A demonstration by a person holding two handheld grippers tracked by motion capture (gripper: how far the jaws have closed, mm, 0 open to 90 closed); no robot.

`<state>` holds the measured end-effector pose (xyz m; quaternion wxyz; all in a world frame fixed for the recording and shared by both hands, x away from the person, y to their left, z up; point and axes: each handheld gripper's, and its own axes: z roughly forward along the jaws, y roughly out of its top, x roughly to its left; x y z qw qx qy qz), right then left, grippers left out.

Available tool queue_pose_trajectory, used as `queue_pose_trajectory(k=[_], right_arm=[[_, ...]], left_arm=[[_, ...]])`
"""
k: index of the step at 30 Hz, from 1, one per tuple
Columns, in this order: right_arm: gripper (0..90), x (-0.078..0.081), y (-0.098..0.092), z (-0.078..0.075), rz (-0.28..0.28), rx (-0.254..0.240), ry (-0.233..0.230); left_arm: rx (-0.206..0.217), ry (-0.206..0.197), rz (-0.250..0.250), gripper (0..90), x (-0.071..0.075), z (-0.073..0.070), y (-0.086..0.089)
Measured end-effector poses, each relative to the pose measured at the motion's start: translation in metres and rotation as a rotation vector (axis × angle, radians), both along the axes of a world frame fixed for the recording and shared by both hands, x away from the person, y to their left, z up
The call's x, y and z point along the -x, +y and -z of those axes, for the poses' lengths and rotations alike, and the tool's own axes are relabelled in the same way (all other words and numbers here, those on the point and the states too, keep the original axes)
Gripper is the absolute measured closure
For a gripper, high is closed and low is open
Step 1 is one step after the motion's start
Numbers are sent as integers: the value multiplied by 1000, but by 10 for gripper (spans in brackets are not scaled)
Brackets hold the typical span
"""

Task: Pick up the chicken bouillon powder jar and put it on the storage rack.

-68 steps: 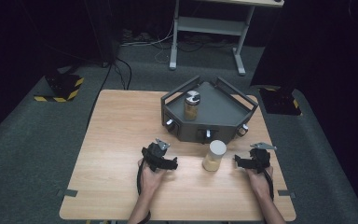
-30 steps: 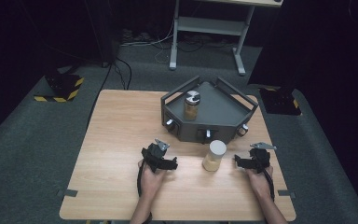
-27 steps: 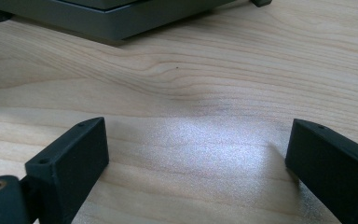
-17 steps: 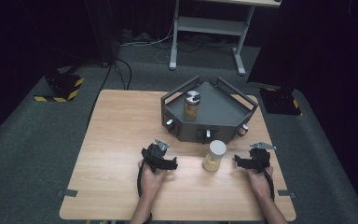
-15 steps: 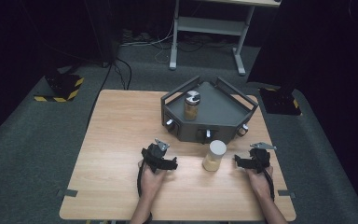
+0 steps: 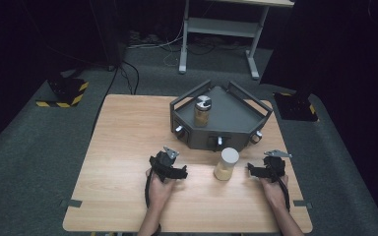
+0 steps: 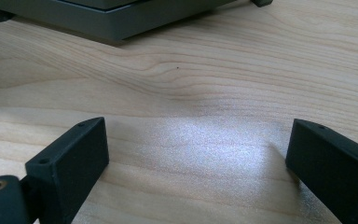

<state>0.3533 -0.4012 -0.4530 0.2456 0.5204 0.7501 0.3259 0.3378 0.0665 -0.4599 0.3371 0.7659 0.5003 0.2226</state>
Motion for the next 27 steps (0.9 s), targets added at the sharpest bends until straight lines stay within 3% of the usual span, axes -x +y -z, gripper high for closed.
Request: queue_pose_trajectory(k=[15,27], right_arm=[[1,-1,-1,-1,-25,8,12],[0,16,-9,-3,-96,10,11]], left_arm=[[0,0,0,29,0,0,0],[-1,0,0,29,0,0,0]])
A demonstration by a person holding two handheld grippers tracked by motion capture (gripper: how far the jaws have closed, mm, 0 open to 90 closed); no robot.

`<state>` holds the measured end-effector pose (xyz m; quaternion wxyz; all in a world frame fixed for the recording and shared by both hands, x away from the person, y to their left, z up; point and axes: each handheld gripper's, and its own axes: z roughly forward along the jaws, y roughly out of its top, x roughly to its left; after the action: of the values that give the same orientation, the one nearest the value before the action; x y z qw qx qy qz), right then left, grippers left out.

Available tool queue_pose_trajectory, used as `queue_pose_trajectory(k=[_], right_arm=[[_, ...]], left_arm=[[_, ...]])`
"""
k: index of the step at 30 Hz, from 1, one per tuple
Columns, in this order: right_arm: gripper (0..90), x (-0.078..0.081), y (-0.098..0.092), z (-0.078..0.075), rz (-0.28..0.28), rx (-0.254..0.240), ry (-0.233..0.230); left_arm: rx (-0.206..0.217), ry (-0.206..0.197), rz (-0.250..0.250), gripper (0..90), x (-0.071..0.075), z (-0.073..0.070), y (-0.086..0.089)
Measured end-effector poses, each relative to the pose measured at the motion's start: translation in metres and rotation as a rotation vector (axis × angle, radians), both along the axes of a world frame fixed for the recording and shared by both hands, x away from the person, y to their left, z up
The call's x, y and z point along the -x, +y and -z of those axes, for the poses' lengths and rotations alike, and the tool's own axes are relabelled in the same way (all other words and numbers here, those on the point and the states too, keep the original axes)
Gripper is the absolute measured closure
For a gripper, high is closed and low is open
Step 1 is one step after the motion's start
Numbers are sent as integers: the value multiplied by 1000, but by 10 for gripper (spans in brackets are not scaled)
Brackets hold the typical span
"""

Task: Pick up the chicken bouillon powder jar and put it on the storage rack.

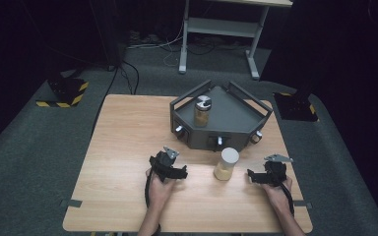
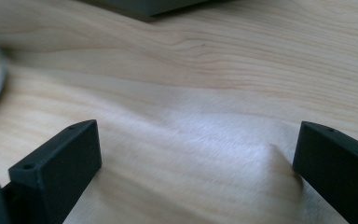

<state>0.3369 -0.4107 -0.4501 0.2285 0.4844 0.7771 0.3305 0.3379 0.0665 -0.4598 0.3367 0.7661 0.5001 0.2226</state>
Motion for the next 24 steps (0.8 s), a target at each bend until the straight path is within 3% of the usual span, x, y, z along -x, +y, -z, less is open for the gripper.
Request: queue_pose_trajectory(k=[11,24], right_arm=[[1,22,-2,-3,-125,-23,-15],[1,36,9,-2,-270,-53,-26]], left_arm=[[1,0,0,29,0,0,0],[3,-1,-2,29,0,0,0]])
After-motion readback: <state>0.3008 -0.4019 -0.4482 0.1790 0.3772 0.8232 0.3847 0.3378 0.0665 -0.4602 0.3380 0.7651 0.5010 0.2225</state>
